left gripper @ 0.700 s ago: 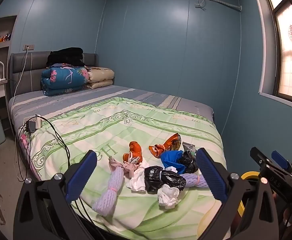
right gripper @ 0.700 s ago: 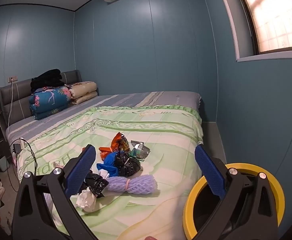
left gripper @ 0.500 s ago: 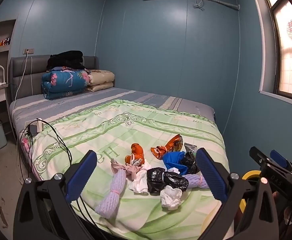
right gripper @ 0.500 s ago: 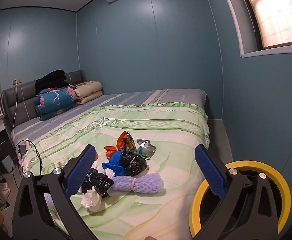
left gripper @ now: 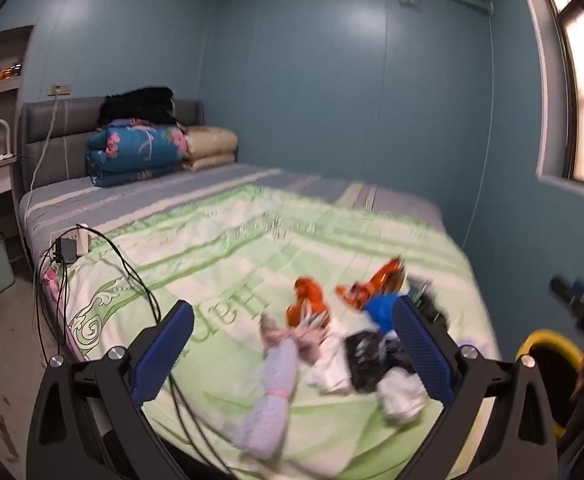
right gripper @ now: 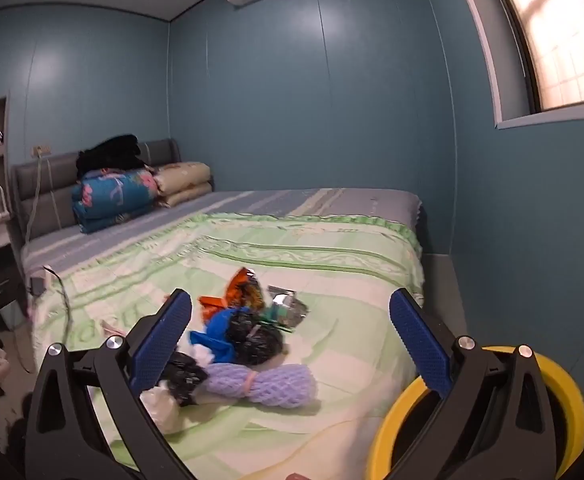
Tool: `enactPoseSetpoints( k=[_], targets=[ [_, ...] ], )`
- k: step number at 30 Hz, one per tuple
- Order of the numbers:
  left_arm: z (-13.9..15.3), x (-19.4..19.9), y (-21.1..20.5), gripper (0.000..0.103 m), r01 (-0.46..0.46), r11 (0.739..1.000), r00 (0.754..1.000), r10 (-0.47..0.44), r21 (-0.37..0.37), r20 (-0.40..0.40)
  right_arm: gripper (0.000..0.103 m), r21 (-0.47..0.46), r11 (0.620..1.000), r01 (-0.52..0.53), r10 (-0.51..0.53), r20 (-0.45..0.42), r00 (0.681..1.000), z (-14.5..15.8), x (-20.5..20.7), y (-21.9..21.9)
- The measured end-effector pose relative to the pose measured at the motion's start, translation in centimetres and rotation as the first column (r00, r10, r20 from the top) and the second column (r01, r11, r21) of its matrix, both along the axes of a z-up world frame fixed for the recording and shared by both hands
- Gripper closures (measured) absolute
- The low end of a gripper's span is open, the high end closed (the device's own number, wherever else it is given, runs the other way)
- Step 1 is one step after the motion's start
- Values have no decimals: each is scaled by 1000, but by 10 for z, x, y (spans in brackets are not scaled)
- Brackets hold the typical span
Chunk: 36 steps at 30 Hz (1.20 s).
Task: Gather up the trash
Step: 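Move both tools toward the pile of trash on the bed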
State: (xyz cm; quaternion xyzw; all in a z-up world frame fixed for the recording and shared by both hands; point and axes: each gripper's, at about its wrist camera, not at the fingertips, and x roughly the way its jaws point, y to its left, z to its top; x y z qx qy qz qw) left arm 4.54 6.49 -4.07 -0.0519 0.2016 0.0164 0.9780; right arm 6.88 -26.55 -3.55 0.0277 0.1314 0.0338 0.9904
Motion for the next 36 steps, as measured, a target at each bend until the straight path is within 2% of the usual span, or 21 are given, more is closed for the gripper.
enactPoseSetpoints(
  k=[3, 8, 11, 14, 17, 25, 29, 32, 34, 36],
  targets=[
    [-20, 11, 9, 7, 79, 997, 995, -79, 2, -59, 8, -85, 996, -6, 5, -16, 1000, -5, 13, 4],
    [-51, 33, 23, 7, 122, 992, 980, -123, -21, -156, 8, -171, 968, -186, 159, -160, 974, -26, 42, 17],
    [-62, 48, 27, 7, 154, 988, 967, -156, -29, -201, 8, -193, 932, -307, 255, -253, 933, -41, 56, 29],
    [-74, 64, 28, 7, 179, 983, 948, -186, -53, -257, 8, -271, 889, -370, 298, -272, 915, -50, 61, 43],
    [-84, 78, 28, 7, 209, 975, 925, -221, -73, -308, 8, -334, 831, -445, 340, -328, 881, -62, 70, 53],
    [-98, 103, 25, 7, 255, 965, 884, -261, -67, -388, 8, -331, 748, -576, 419, -437, 796, -76, 101, 53],
    [-103, 116, 25, 7, 259, 961, 869, -275, -95, -412, 8, -331, 710, -622, 433, -491, 756, -87, 111, 60],
    [-109, 123, 21, 7, 264, 959, 860, -284, -106, -424, 8, -352, 679, -644, 433, -517, 739, -96, 112, 65],
    [-113, 126, 17, 8, 274, 956, 853, -293, -106, -432, 8, -355, 671, -651, 422, -539, 729, -103, 115, 67],
    [-117, 129, 12, 13, 286, 952, 843, -305, -111, -444, 9, -356, 667, -655, 409, -559, 721, -110, 118, 68]
  ],
)
